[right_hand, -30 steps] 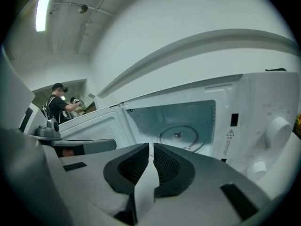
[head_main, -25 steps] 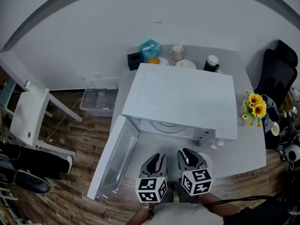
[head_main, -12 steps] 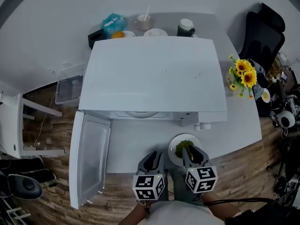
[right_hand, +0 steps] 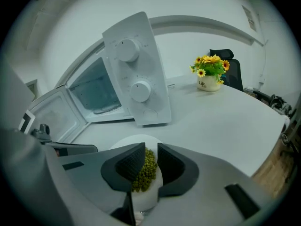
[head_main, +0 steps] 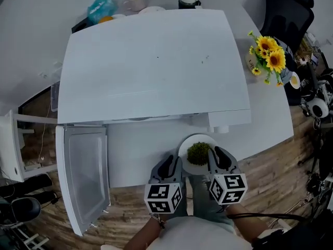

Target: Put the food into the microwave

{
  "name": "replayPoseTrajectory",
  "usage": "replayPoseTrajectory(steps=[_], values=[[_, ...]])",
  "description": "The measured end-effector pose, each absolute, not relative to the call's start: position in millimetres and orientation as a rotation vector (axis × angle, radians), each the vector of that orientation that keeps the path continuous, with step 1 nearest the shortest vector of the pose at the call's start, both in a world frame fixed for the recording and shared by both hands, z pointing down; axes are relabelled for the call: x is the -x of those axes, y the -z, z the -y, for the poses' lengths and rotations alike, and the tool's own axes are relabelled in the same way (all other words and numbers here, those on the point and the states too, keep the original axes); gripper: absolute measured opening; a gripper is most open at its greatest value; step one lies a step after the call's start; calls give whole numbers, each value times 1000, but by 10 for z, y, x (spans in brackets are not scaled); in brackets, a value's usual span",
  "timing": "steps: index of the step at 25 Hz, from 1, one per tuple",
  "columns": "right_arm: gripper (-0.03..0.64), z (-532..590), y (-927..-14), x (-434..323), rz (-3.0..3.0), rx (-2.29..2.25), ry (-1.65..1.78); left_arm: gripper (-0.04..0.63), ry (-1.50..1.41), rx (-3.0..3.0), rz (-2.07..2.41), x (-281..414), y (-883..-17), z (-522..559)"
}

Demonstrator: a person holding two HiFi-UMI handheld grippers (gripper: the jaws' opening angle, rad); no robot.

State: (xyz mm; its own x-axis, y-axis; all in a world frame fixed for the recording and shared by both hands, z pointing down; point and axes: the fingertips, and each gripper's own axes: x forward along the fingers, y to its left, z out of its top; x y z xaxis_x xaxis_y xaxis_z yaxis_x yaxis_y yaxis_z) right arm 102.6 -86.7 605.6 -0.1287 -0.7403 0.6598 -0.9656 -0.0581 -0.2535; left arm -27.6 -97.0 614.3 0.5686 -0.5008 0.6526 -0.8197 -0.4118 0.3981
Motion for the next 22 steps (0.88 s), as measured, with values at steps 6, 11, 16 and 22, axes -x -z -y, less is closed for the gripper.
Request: replayPoseTrajectory(steps=[6,11,16,22], values=[[71,785,-6201,-1165,1842,-1876,-1016,89,-612,-2051,1038,290,-6303,905],[71,725,-6270,-1266,1802,-1902,-1029,89,-628,-2038,1021,238,-6366,855],[71,670,-6319,-1292,1786,-1895,-1040,89,-642,-2044,1023,186,-6383,876],[71,672,-6345,-1259,1791,-1865,-1029,87,-647,-2025,1019,119,-6401,856]])
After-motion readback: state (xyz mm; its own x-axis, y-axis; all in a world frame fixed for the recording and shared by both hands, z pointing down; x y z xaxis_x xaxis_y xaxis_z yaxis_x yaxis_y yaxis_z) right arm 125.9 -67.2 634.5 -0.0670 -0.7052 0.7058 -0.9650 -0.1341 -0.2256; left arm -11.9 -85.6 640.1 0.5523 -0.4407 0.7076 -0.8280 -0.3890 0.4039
